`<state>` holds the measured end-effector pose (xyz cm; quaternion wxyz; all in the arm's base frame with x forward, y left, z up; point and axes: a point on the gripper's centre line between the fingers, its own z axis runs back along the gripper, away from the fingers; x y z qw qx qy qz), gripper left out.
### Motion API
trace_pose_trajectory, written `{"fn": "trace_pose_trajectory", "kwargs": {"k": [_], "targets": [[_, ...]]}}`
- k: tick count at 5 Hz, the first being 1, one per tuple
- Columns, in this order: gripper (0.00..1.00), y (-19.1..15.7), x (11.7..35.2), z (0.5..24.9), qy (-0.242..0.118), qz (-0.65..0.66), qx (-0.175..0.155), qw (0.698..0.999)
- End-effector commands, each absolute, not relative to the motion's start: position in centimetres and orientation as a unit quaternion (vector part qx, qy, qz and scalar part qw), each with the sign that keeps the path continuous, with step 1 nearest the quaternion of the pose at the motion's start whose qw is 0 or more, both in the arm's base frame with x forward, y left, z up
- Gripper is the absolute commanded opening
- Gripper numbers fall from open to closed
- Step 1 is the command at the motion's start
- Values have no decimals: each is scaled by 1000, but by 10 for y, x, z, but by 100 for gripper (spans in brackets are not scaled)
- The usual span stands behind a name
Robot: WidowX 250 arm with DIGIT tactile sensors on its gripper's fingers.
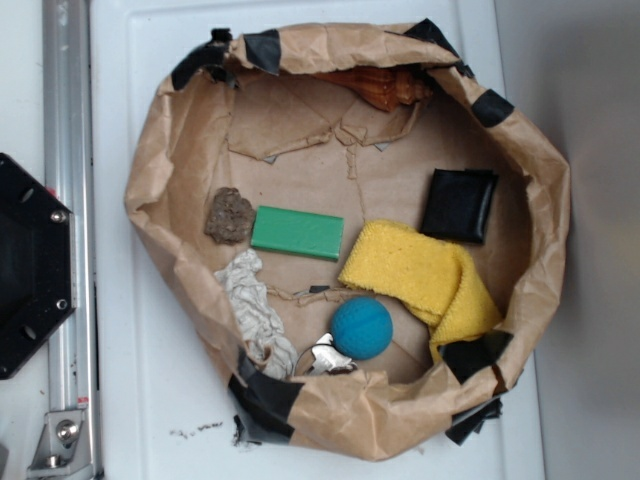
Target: Grab the green block.
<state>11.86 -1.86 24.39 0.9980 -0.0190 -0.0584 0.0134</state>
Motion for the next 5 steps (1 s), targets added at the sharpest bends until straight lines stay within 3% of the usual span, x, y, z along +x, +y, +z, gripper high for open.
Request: {"fn": "trace_pose_trajectory", "kwargs": {"k": [1,2,3,5], "targets": [[100,-19,119,244,-58,13,-19,998],[100,4,144,227,-95,18,7,995],[100,27,180,190,-120,14,19,992],[100,32,234,119,-57,1,1,998]]}}
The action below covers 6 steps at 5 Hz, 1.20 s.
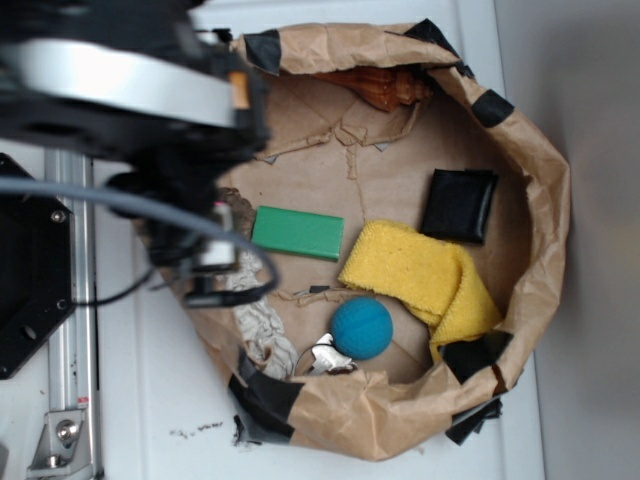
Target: Grab the green block.
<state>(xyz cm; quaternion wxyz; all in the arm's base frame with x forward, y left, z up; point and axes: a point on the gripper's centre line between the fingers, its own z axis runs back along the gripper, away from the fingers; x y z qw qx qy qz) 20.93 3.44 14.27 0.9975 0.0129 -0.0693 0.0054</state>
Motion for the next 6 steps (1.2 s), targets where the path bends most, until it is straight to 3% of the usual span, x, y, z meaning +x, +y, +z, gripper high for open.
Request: {"fn": "trace_pose_trajectory", "kwargs": {"k": [1,2,3,4,5,6], "targets": [[100,2,250,83,-22,-18,-2,1000],[100,-13,248,44,0,-64,15,998],[100,-2,250,22,24,-87,46,995],[100,6,238,32,6,-98,49,994],[0,9,224,44,-23,-92,49,994],[0,14,219,56,-30,-103,53,993]]}}
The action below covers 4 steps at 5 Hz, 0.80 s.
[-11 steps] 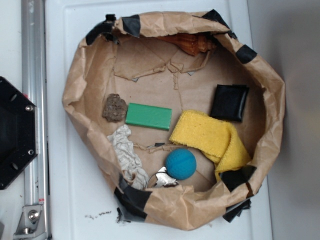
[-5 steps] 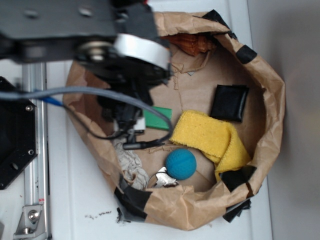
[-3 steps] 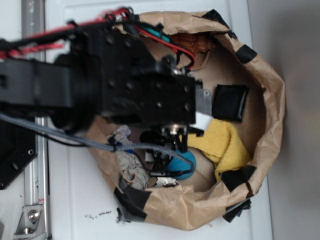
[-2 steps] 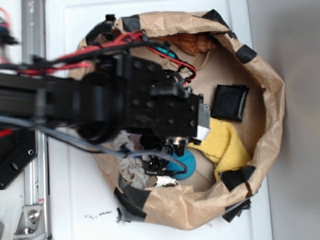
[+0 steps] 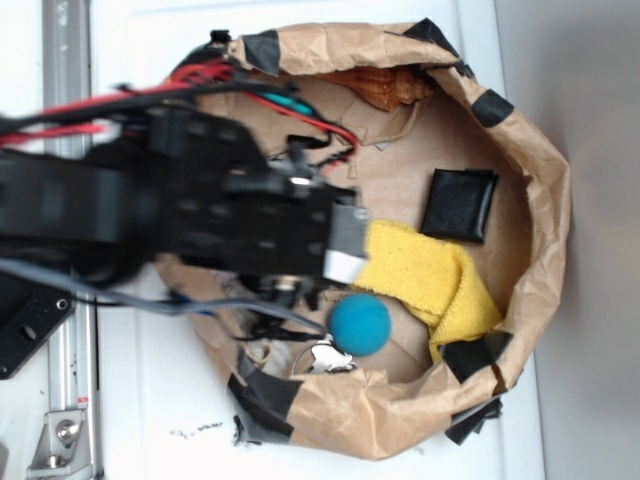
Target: Grab the green block.
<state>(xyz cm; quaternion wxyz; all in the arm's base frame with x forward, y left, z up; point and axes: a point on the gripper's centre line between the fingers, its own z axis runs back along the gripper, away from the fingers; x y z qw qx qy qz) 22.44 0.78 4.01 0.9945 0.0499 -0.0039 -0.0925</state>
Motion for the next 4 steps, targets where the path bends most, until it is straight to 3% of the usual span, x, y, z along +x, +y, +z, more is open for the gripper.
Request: {"fn": "trace_pose_trajectory", "kwargs": {"k": [1,2,3,4], "targets": [[0,17,219,54,-13,-83,59,995],[0,20,223,59,-13,-75,57,996],[100,22,229,62,-44,-65,-17,997],[100,15,237,39,-37,-83,-26,996]]}}
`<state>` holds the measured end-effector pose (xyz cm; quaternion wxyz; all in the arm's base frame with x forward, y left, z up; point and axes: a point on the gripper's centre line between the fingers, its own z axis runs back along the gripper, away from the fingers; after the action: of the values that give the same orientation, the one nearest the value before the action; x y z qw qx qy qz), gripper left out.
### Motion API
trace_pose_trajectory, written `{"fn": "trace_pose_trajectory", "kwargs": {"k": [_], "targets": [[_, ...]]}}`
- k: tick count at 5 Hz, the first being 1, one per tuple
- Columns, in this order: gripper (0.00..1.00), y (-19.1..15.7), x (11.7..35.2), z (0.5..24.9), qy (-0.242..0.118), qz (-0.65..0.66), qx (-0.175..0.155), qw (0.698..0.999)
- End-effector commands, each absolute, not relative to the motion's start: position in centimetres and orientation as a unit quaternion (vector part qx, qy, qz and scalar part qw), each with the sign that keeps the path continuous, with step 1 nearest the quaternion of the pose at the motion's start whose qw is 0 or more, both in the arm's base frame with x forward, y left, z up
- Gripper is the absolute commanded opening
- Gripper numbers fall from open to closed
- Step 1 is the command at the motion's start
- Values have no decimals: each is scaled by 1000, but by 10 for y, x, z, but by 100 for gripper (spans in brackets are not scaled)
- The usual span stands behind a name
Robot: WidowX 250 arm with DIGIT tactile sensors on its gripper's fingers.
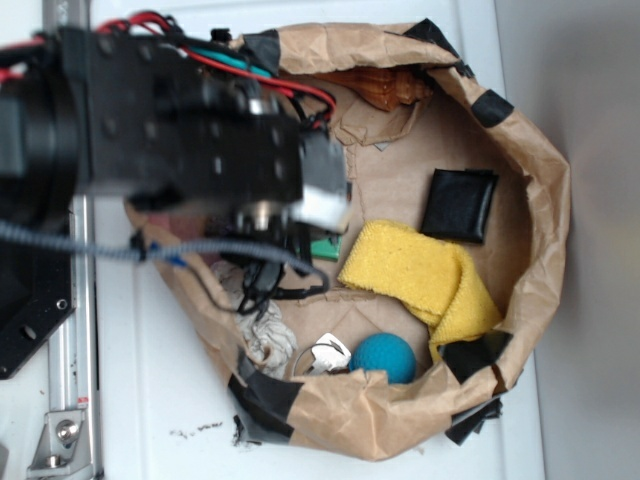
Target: Grab the green block.
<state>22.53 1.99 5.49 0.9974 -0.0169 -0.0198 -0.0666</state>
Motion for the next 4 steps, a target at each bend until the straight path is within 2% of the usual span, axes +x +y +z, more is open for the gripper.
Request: {"fn": "trace_pose_trajectory", "kwargs": {"k": [1,3,4], "targets": [[100,6,238,21,-44,-77,-41,995],[100,-8,239,13,-31,-102,-23,994],[100,-8,239,1,-15,-109,-27,994]]}}
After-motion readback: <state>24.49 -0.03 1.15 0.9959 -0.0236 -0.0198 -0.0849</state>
